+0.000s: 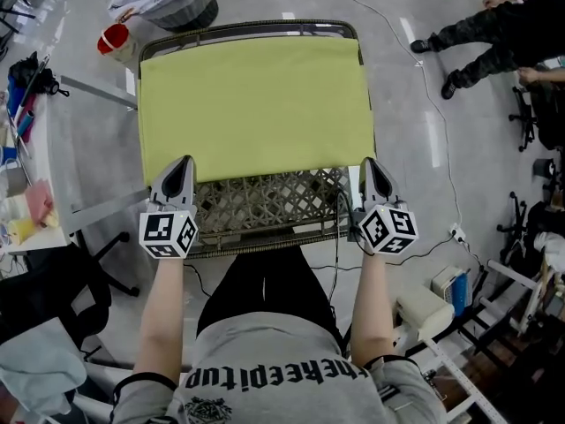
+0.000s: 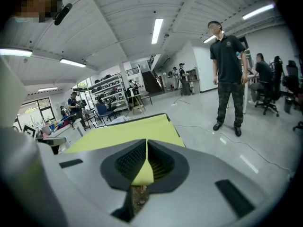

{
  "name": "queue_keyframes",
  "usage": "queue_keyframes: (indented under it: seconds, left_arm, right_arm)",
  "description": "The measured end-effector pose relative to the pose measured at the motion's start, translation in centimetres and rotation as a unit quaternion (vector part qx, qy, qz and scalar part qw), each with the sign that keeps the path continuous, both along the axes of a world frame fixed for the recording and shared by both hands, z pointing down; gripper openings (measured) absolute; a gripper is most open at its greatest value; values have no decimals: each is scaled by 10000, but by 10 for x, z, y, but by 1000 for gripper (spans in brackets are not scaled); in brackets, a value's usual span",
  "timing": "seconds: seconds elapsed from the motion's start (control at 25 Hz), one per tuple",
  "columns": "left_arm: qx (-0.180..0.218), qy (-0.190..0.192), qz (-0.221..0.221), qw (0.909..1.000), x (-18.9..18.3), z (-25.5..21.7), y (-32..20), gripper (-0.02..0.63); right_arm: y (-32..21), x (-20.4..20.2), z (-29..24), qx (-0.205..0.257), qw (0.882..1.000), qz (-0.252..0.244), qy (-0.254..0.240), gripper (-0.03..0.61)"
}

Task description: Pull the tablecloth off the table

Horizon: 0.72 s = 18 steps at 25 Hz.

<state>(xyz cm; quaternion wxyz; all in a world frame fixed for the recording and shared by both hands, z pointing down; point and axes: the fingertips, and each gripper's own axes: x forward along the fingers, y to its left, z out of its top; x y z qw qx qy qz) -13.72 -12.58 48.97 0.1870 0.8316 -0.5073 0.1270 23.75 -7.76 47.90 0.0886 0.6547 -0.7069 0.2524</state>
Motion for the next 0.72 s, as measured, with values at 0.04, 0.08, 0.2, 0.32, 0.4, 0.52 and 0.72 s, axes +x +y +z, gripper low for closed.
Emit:
queue_keyframes:
  seconds: [0.04,0.08,0.2,0.32,0.4,0.52,0.72]
  left_arm:
    - [-3,-5,11,10000,2,1,-1,14]
    - [-9,-16,15,10000,3,2,-2,14]
    - [-31,-68,-49,10000,3,6,-4,14]
    - [-90,-98,-260,9996,-6,13,-4,14]
    - [-136,-143,-451,9988,-14,18,-3,14]
    - [-165,-241,-787,9965,-29,24,0,14]
    - [-246,-583,-1216,9906,-53,37,6,15]
  right_arm:
    - [1,2,5,-58,10000,17,-3,12]
    - [1,5,11,-120,9999,43,-4,12]
    - [3,13,27,-307,9994,182,25,15]
    - [5,23,42,-477,9983,321,55,29]
    - [7,30,51,-573,9976,389,76,46]
    - [7,40,63,-714,9963,463,110,77]
    - [4,48,81,-946,9942,469,191,131]
